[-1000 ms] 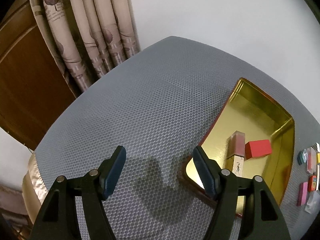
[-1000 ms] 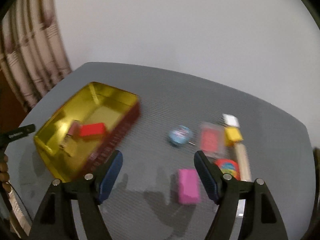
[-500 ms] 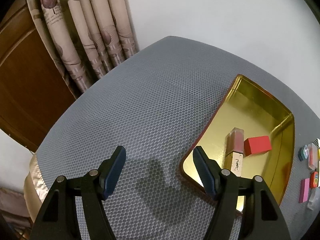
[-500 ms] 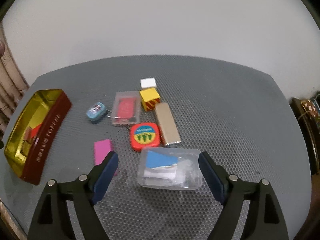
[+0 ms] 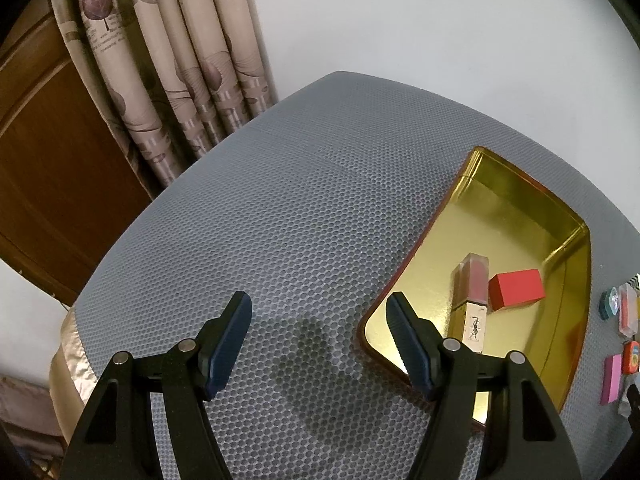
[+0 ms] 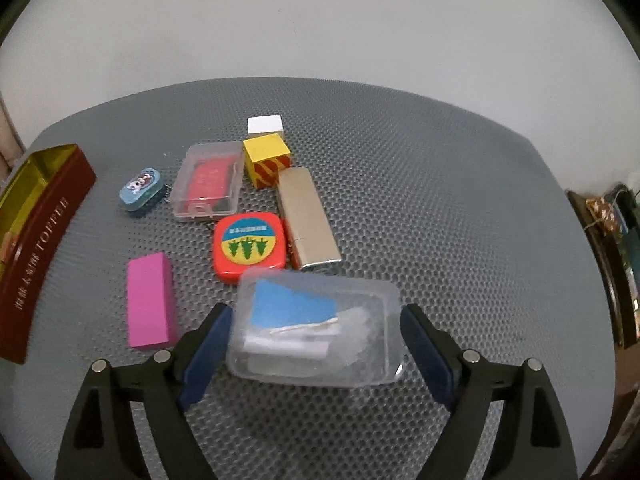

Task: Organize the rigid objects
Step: 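Move the right gripper to the clear plastic box and grasp it, then grasp the pink eraser with the left gripper while the right gripper holds the clear box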

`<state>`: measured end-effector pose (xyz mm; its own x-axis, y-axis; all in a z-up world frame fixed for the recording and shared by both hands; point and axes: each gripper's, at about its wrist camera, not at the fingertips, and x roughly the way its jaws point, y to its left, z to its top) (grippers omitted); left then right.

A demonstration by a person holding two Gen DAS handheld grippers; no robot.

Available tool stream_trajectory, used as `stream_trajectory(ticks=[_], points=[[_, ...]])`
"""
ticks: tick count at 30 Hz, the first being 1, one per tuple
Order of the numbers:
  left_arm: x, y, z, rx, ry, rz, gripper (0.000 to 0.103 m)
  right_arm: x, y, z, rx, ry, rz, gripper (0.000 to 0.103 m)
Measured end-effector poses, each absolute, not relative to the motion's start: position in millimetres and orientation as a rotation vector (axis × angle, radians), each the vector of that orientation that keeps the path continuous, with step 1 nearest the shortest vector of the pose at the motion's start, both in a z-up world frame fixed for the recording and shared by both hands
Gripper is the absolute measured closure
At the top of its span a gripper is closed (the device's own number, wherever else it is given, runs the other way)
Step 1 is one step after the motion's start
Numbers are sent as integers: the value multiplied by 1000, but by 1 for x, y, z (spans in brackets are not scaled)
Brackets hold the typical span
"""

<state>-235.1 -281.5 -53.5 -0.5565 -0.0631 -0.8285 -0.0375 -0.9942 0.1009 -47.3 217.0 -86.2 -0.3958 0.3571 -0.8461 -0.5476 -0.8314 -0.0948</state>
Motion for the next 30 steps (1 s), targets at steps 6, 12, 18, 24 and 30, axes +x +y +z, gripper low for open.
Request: stream_trajectory(ticks=[6,12,18,24,30], points=[[-234,-275,-53,1461,-170,-2741,36,-47,224,-104,-1273,366,2245,14],[-230,-265,-50,1459,-177,-2746,36,-44,219,-114,-1203,342,2300,11],[-215,-236,-43,1417,-258,-2800,36,-50,214,-117,-1176,333,2319,8],[-196,-201,-42,1476,-327,-2865,35,-56,207,-117,-1158,324,2332,14],[-170,-158,-45,1554,-434,-2929,35,-61,202,-119,-1165,324,2359,15]])
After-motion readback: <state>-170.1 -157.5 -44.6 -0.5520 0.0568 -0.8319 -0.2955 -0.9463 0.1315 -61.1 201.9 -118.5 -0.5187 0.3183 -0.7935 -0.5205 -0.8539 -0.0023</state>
